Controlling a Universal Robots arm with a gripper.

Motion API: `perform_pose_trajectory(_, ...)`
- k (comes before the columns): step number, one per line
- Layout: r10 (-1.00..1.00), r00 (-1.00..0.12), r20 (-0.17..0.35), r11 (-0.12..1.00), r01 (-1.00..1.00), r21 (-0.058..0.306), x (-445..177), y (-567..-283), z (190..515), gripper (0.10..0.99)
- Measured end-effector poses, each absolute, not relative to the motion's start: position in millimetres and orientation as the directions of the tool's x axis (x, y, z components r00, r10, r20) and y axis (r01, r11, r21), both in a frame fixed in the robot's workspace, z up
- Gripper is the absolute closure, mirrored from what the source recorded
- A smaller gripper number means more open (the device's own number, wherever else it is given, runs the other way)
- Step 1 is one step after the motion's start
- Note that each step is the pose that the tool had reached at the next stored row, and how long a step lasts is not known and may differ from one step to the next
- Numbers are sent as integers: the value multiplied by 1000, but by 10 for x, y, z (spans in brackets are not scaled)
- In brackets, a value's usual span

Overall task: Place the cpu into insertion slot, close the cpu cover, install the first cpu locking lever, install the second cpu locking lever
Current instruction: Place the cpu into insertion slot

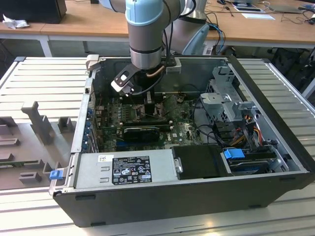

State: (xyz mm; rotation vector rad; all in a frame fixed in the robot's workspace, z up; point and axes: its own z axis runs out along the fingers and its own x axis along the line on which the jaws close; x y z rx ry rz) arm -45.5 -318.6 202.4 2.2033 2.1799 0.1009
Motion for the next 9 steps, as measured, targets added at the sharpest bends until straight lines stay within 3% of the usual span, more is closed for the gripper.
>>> perform_pose_trajectory(7,1000,10,18,-11,997,74,-455,-3186,2020,557)
perform_pose_trajectory(8,1000,10,18,-11,997,74,-454,-3186,2020,478)
perform_pose_trajectory(9,1000,10,18,-11,997,74,-454,-3186,2020,478)
